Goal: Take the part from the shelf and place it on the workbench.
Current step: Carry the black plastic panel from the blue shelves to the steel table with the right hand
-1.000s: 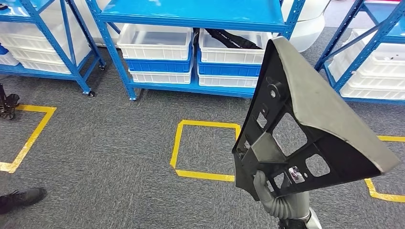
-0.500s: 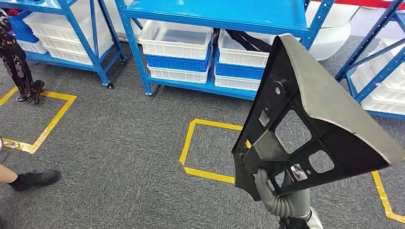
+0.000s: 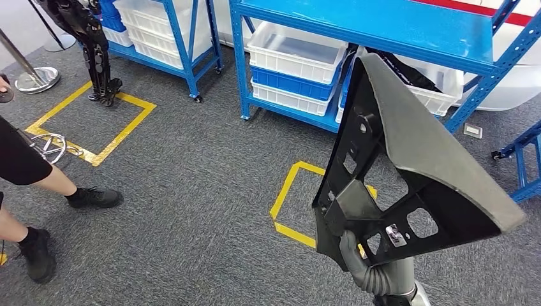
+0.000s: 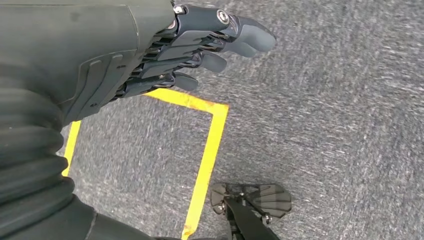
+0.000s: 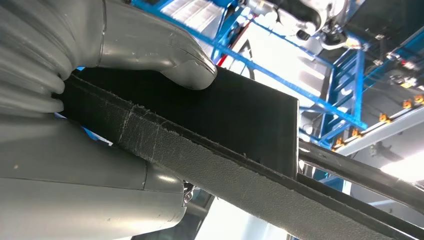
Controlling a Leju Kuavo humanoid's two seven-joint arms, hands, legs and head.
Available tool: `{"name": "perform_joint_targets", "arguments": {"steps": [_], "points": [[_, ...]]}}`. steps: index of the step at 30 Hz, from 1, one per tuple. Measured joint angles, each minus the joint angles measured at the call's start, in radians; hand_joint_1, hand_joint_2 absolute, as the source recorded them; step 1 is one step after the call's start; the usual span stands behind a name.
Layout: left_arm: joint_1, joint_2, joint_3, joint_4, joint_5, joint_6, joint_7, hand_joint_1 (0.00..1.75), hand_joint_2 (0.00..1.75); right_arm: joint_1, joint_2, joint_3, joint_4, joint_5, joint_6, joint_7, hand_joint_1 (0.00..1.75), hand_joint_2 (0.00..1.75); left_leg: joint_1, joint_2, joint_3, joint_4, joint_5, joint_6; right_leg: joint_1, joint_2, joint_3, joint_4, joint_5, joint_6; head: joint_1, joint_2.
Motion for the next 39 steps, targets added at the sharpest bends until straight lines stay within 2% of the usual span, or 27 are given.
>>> {"name": "perform_joint_targets", "arguments": {"steps": [1,3,4,6,8,9,10,11,13,15,17,18,19,21,23,25,26,27,28,29,31,32,34,35,36,38,39], "points": [[0.0,0.0,0.0,0.0,0.0,0.0,-0.002,0.0,1.75,0.001,0.0,0.0,0.0,0.0,0.0,0.0,1.75,1.75,-0.002,-0.009,-0.003,0.0,0.002,-0.004,0.0,0.007,0.009,-0.017,0.005,-0.004,0.0,0.0],[0.002,0.002,-0.001,0.0,0.002,0.0,-0.005,0.0,1.75,0.001,-0.001,0.0,0.0,0.002,0.0,0.0,1.75,1.75,0.0,-0.024,-0.008,-0.001,0.007,-0.013,0.003,-0.011,0.013,-0.018,0.01,-0.014,-0.001,0.0],[0.004,0.003,-0.001,0.0,0.003,0.0,-0.006,0.0,1.75,0.0,-0.001,0.0,0.0,0.003,0.0,0.0,1.75,1.75,0.001,-0.018,-0.011,0.003,0.005,-0.016,0.002,-0.022,0.015,-0.02,0.013,-0.02,-0.001,0.0],[0.005,0.004,-0.002,0.0,0.004,0.001,-0.007,0.0,1.75,0.0,0.0,0.0,-0.001,0.005,0.0,0.0,1.75,1.75,0.001,0.034,-0.034,0.055,-0.029,-0.024,-0.001,-0.046,0.018,-0.024,0.017,-0.032,-0.005,0.0],[0.004,0.004,-0.003,0.0,0.006,0.001,-0.007,0.0,1.75,0.004,0.0,0.0,-0.001,0.006,0.0,0.0,1.75,1.75,0.002,0.095,-0.087,0.177,-0.099,-0.031,0.001,-0.073,0.02,-0.024,0.015,-0.04,-0.009,0.0],[0.003,0.004,-0.003,0.0,0.008,0.001,-0.007,0.0,1.75,0.005,0.0,0.0,-0.001,0.006,-0.001,0.0,1.75,1.75,0.005,0.107,-0.116,0.24,-0.127,-0.034,0.003,-0.089,0.02,-0.024,0.014,-0.044,-0.01,0.0],[0.003,0.004,-0.003,0.0,0.009,0.001,-0.007,0.0,1.75,0.006,0.0,0.0,-0.001,0.006,-0.001,0.0,1.75,1.75,0.008,0.112,-0.133,0.279,-0.14,-0.035,0.004,-0.104,0.02,-0.024,0.014,-0.044,-0.01,0.0],[0.003,0.004,-0.003,0.0,0.01,0.001,-0.007,0.0,1.75,0.006,0.0,0.0,-0.001,0.006,-0.002,0.0,1.75,1.75,0.01,0.115,-0.134,0.285,-0.135,-0.036,0.004,-0.118,0.02,-0.024,0.013,-0.044,-0.01,0.0],[0.004,0.006,-0.003,0.0,0.011,0.002,-0.008,0.0,1.75,0.007,0.0,0.0,-0.001,0.006,-0.003,0.0,1.75,1.75,0.013,0.13,-0.08,0.191,-0.08,-0.035,0.004,-0.143,0.024,-0.024,0.009,-0.041,-0.01,0.0],[0.003,0.006,-0.004,0.0,0.011,0.001,-0.014,0.0,1.75,0.008,0.0,0.0,-0.001,0.006,-0.004,0.0,1.75,1.75,0.008,0.171,-0.013,0.071,-0.041,-0.033,0.01,-0.165,0.027,-0.022,0.002,-0.031,-0.011,0.0],[0.001,0.005,-0.006,-0.001,0.01,-0.001,-0.022,0.0,1.75,0.01,0.0,0.0,-0.001,0.005,-0.005,0.0,1.75,1.75,0.0,0.186,0.005,0.028,-0.037,-0.024,0.018,-0.185,0.031,-0.022,-0.004,-0.022,-0.009,0.0],[0.002,0.005,-0.007,-0.001,0.009,-0.001,-0.025,0.0,1.75,0.011,0.0,0.0,-0.001,0.005,-0.006,0.0,1.75,1.75,-0.001,0.172,0.002,0.026,-0.035,-0.018,0.019,-0.195,0.033,-0.022,-0.006,-0.018,-0.009,0.0],[0.003,0.006,-0.008,-0.001,0.009,-0.002,-0.027,0.0,1.75,0.011,0.0,0.0,-0.001,0.005,-0.006,0.0,1.75,1.75,-0.001,0.159,0.0,0.024,-0.034,-0.012,0.017,-0.197,0.033,-0.021,-0.009,-0.014,-0.008,0.0],[0.004,0.007,-0.01,0.0,0.009,-0.002,-0.028,0.0,1.75,0.012,0.0,0.0,-0.002,0.005,-0.006,0.0,1.75,1.75,0.001,0.134,-0.001,0.021,-0.029,-0.001,0.013,-0.156,0.017,0.014,-0.031,-0.011,-0.008,0.0],[0.001,0.008,-0.012,0.0,0.009,-0.002,-0.028,0.0,1.75,0.016,-0.001,0.0,-0.002,0.005,-0.007,0.0,1.75,1.75,0.001,0.108,-0.002,0.021,-0.026,0.009,0.011,-0.093,-0.04,0.129,-0.082,-0.019,-0.006,0.0],[0.0,0.008,-0.014,0.0,0.009,-0.004,-0.028,0.0,1.75,0.019,-0.002,0.0,-0.002,0.005,-0.007,0.0,1.75,1.75,-0.002,0.079,-0.005,0.021,-0.023,0.015,0.012,-0.07,-0.111,0.258,-0.121,-0.026,-0.004,0.0],[0.001,0.008,-0.014,0.0,0.009,-0.006,-0.028,0.0,1.75,0.019,-0.003,0.0,-0.002,0.005,-0.007,0.0,1.75,1.75,-0.004,0.063,-0.005,0.021,-0.022,0.017,0.013,-0.066,-0.128,0.279,-0.119,-0.025,-0.004,0.0],[0.002,0.008,-0.014,0.0,0.009,-0.012,-0.03,0.0,1.75,0.019,-0.003,0.0,-0.002,0.005,-0.008,0.0,1.75,1.75,-0.006,0.047,-0.006,0.021,-0.021,0.019,0.015,-0.063,-0.126,0.26,-0.101,-0.022,-0.004,0.0],[0.002,0.008,-0.014,0.0,0.007,-0.02,-0.033,0.0,1.75,0.019,-0.003,0.0,-0.002,0.004,-0.008,0.0,1.75,1.75,-0.006,0.03,-0.006,0.021,-0.019,0.02,0.017,-0.053,-0.104,0.204,-0.072,-0.018,-0.004,0.0],[0.002,0.008,-0.016,0.0,0.004,-0.03,-0.038,0.0,1.75,0.019,-0.004,0.0,-0.002,0.004,-0.009,0.0,1.75,1.75,-0.006,0.015,-0.006,0.021,-0.017,0.02,0.018,-0.03,-0.072,0.129,-0.042,-0.017,-0.004,0.0],[0.002,0.008,-0.02,-0.001,-0.004,-0.047,-0.049,0.0,1.75,0.021,-0.004,0.0,-0.002,0.002,-0.01,0.0,1.75,1.75,-0.009,-0.012,-0.008,0.022,-0.014,0.016,0.022,0.013,-0.022,0.018,-0.001,-0.022,-0.004,0.0],[0.003,0.008,-0.022,-0.001,-0.007,-0.053,-0.054,0.0,1.75,0.021,-0.005,0.0,-0.002,0.001,-0.01,0.0,1.75,1.75,-0.009,-0.023,-0.01,0.022,-0.012,0.012,0.024,0.024,-0.011,-0.003,0.006,-0.027,-0.005,0.0],[0.009,0.01,-0.025,0.0,-0.008,-0.058,-0.06,0.0,1.75,0.022,-0.006,0.0,-0.002,0.0,-0.012,0.0,1.75,1.75,-0.008,-0.043,-0.015,0.021,-0.007,0.001,0.023,0.002,-0.005,-0.01,0.014,-0.037,-0.005,0.0],[0.013,0.011,-0.026,0.0,-0.007,-0.059,-0.062,0.0,1.75,0.022,-0.006,0.0,-0.002,0.0,-0.012,0.001,1.75,1.75,-0.01,-0.033,-0.019,0.027,-0.011,-0.004,0.02,-0.01,-0.001,-0.014,0.017,-0.041,-0.005,0.0],[0.015,0.012,-0.027,0.0,-0.007,-0.058,-0.064,0.0,1.75,0.022,-0.006,0.0,-0.002,-0.001,-0.014,0.001,1.75,1.75,-0.011,-0.009,-0.028,0.043,-0.024,-0.009,0.017,-0.024,0.001,-0.018,0.021,-0.046,-0.008,0.0],[0.015,0.013,-0.028,-0.001,-0.006,-0.06,-0.067,0.0,1.75,0.027,-0.006,0.0,-0.002,-0.001,-0.017,0.002,1.75,1.75,-0.011,0.064,-0.067,0.131,-0.081,-0.018,0.016,-0.054,0.004,-0.022,0.022,-0.052,-0.013,0.0],[0.014,0.013,-0.028,-0.001,-0.006,-0.063,-0.069,0.0,1.75,0.029,-0.007,0.0,-0.002,-0.002,-0.019,0.002,1.75,1.75,-0.007,0.088,-0.095,0.193,-0.113,-0.024,0.017,-0.07,0.005,-0.022,0.021,-0.055,-0.015,0.0]]}}
